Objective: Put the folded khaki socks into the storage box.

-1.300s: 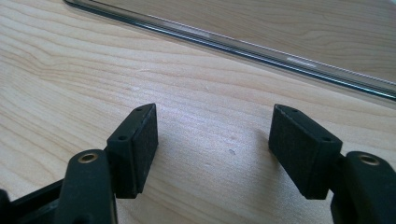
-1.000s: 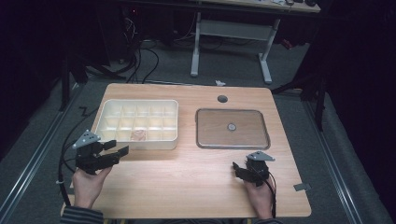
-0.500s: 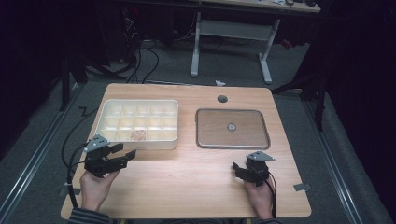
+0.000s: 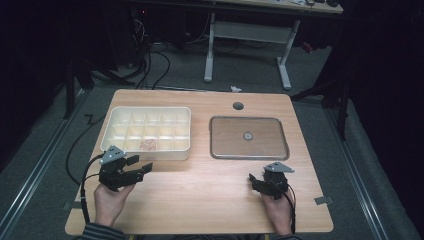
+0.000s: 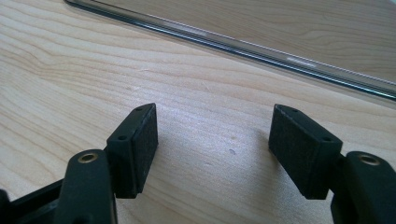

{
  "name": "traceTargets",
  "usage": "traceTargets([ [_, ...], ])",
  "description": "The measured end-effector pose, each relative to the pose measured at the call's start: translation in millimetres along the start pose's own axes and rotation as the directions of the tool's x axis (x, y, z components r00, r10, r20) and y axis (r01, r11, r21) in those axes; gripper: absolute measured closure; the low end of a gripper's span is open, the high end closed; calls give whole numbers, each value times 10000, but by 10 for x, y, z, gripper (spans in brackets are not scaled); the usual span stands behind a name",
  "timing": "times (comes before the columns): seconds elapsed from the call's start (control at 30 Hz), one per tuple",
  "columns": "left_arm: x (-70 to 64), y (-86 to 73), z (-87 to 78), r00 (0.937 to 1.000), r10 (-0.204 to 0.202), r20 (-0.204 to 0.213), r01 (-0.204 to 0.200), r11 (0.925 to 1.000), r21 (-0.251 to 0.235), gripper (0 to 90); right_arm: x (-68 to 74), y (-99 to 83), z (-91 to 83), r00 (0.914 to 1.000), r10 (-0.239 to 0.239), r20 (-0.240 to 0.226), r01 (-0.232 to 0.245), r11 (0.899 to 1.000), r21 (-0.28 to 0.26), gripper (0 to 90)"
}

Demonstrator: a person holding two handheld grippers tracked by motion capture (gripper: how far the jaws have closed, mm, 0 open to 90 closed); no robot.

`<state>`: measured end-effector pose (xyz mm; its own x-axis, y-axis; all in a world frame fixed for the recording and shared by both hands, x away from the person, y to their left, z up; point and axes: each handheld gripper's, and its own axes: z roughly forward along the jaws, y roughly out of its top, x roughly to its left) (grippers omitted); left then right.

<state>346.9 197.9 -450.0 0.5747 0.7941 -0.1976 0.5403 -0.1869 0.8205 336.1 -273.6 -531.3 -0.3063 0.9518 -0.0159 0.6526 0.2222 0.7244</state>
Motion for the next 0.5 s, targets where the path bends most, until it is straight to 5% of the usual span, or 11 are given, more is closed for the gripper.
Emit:
traceTargets([
  [0.5,-67,-43,127,9997,-31,226,28,9999,134,374,1,0,0,10000,8,1,-8,10000,-6,330],
])
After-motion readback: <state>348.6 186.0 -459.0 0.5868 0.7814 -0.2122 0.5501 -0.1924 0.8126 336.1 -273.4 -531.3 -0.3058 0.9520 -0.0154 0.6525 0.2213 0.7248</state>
